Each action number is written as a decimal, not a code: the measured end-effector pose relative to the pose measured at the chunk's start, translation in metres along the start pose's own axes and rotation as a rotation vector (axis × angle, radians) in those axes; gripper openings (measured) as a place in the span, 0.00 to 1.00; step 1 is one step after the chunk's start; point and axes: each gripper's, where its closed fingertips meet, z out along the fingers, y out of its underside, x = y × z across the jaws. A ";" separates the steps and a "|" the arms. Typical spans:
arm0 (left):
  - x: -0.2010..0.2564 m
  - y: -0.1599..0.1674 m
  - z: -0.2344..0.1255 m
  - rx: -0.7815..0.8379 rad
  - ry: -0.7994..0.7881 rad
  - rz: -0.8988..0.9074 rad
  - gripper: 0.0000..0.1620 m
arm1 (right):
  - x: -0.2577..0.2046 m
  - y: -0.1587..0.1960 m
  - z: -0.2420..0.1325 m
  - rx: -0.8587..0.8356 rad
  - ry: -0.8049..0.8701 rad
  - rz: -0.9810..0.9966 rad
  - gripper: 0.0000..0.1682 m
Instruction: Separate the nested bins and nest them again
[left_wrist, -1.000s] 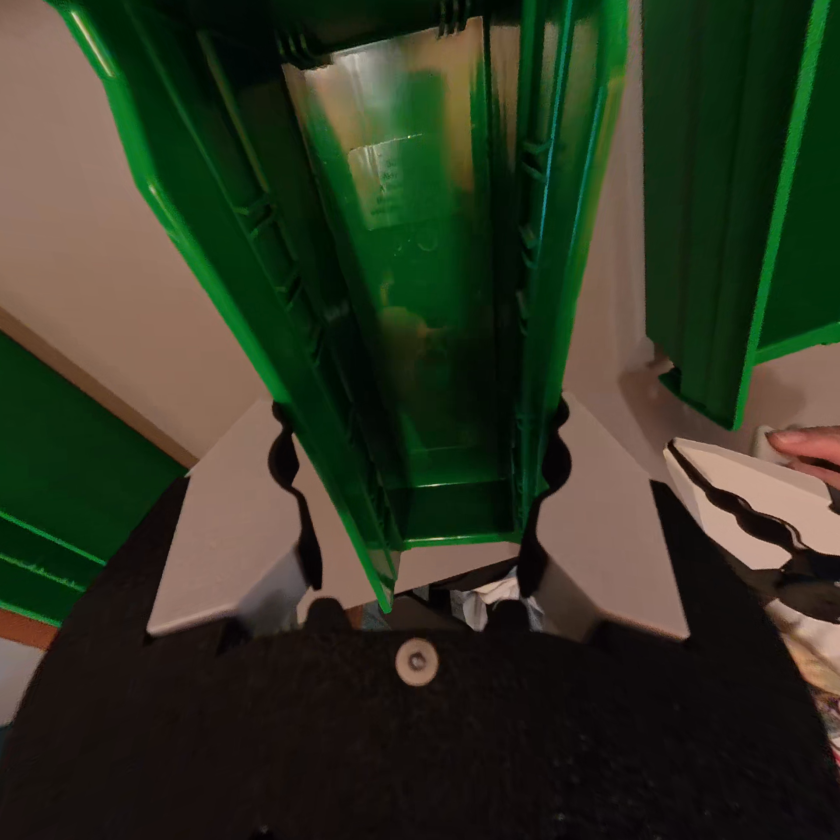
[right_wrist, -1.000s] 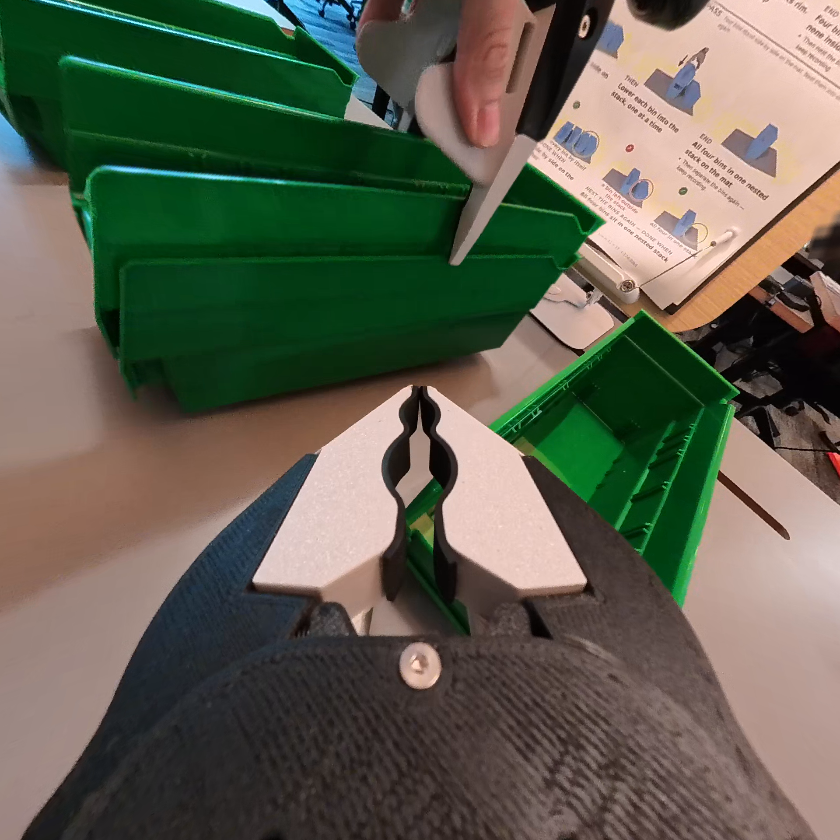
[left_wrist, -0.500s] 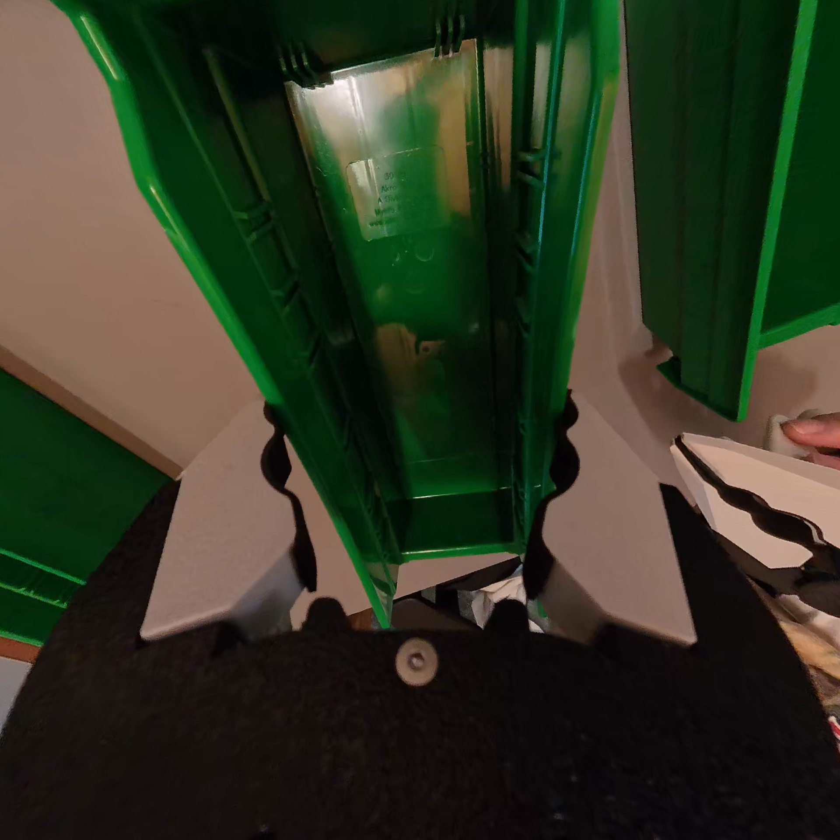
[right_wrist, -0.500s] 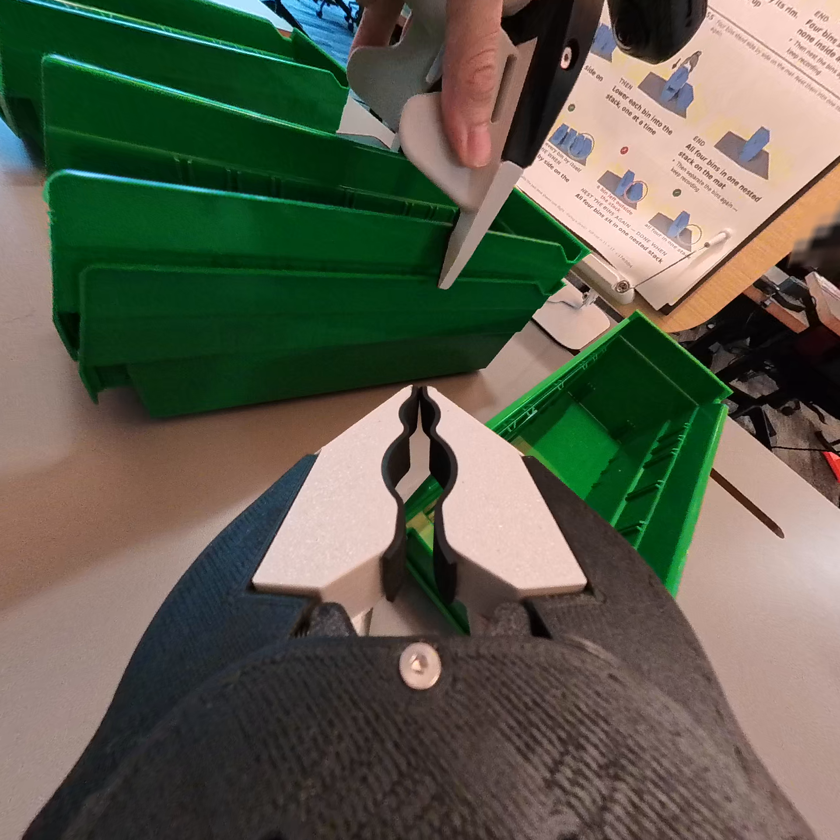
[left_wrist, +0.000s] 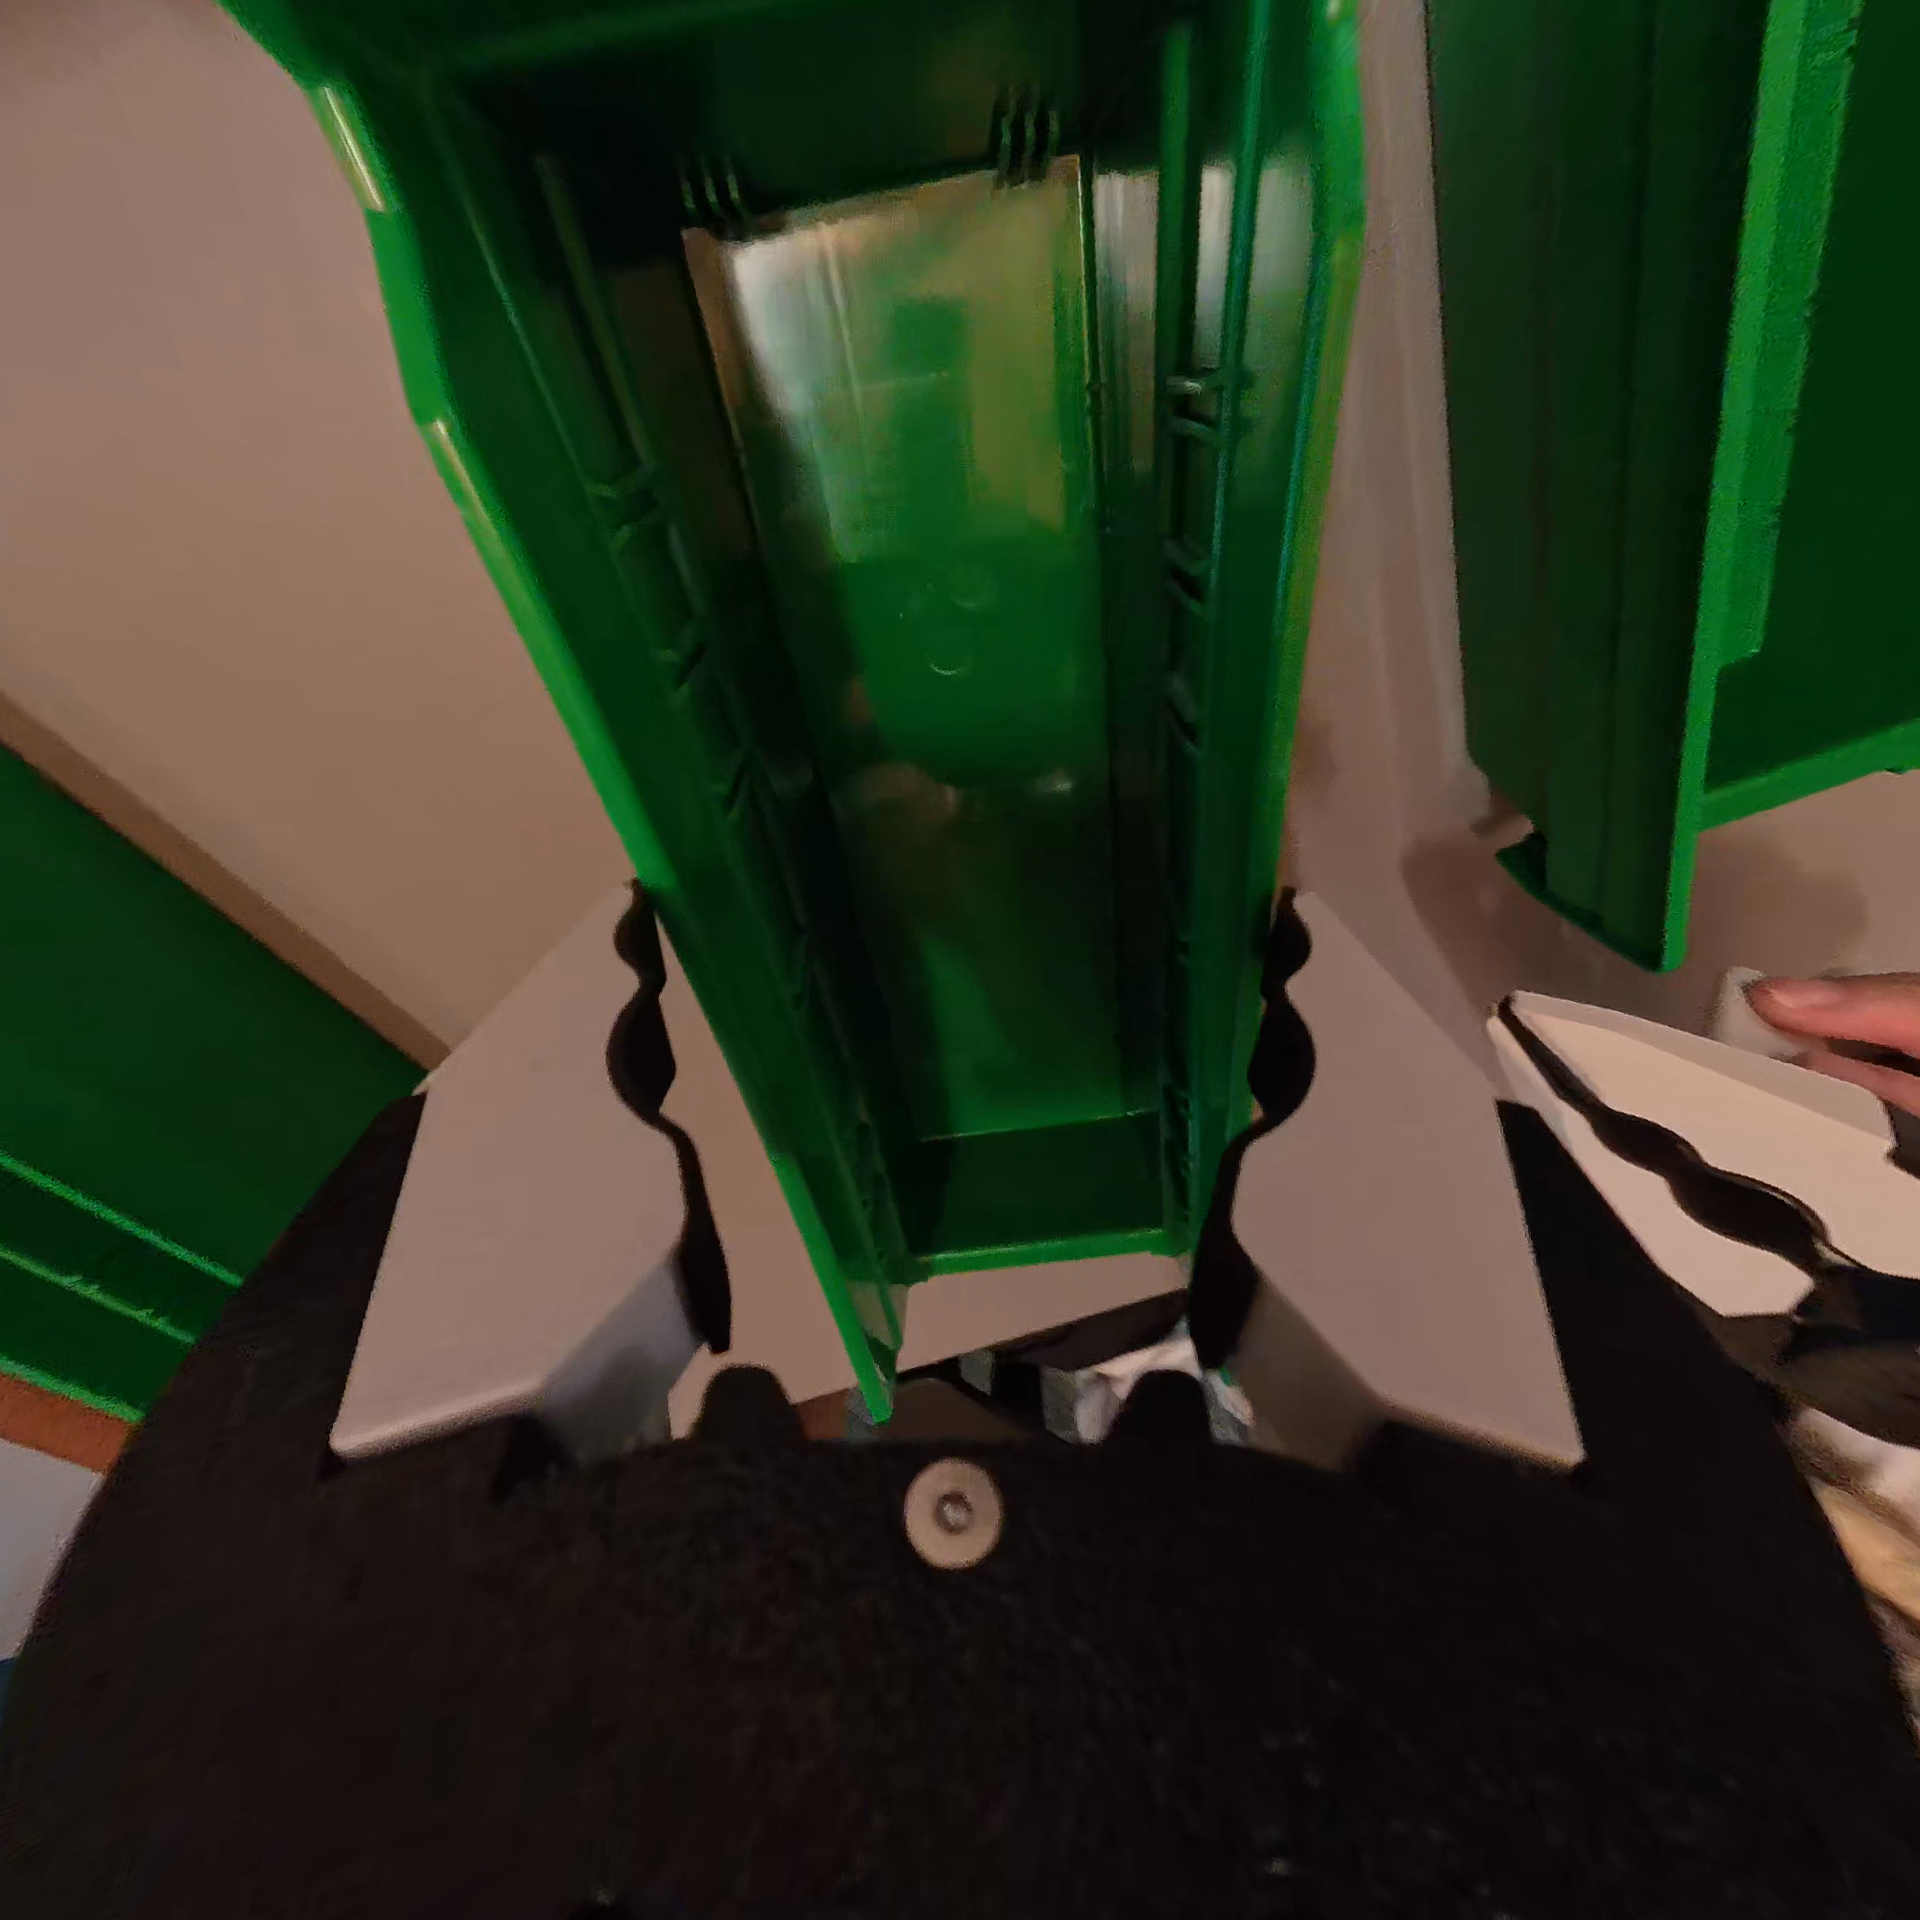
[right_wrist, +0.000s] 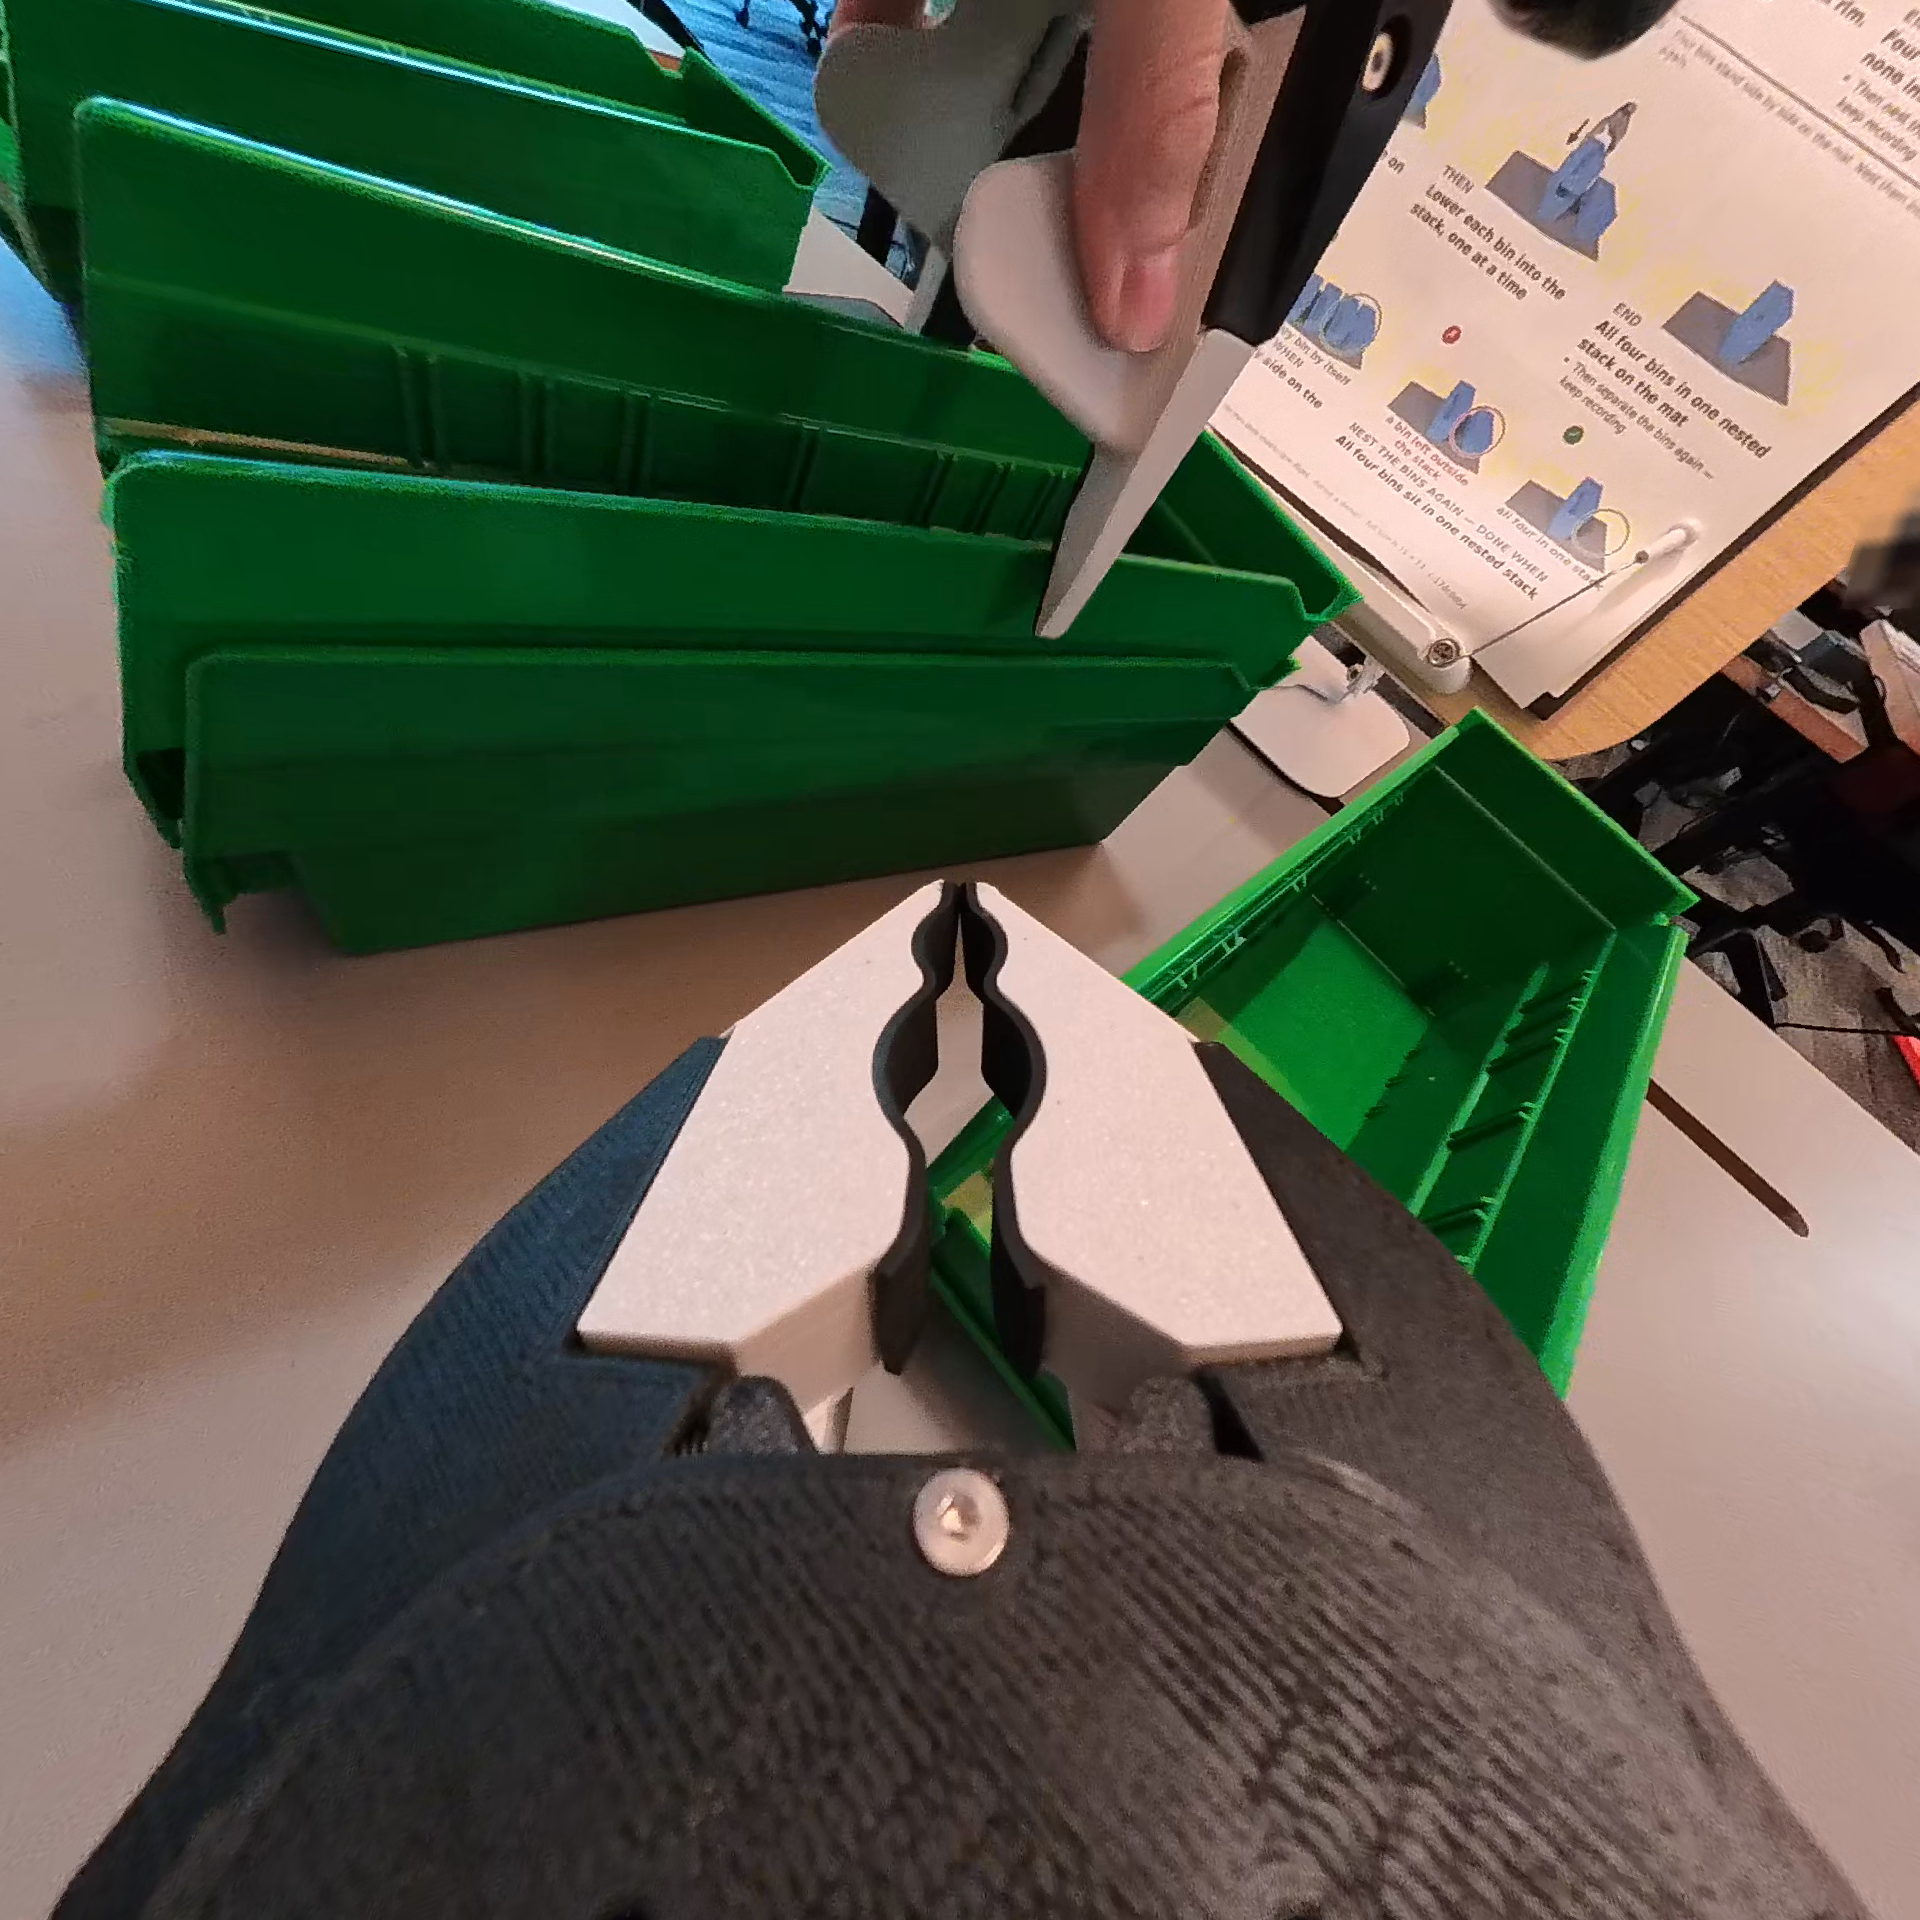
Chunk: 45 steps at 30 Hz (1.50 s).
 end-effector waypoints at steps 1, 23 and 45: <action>-0.001 -0.001 -0.002 0.017 -0.028 0.014 0.69 | 0.000 0.000 0.000 -0.001 -0.002 0.001 0.00; -0.002 0.010 -0.001 0.036 -0.140 0.059 0.67 | -0.001 -0.004 -0.004 0.006 0.004 -0.011 0.00; -0.014 0.004 -0.028 0.081 -0.003 -0.104 0.53 | 0.010 -0.001 -0.007 0.004 0.021 0.009 0.00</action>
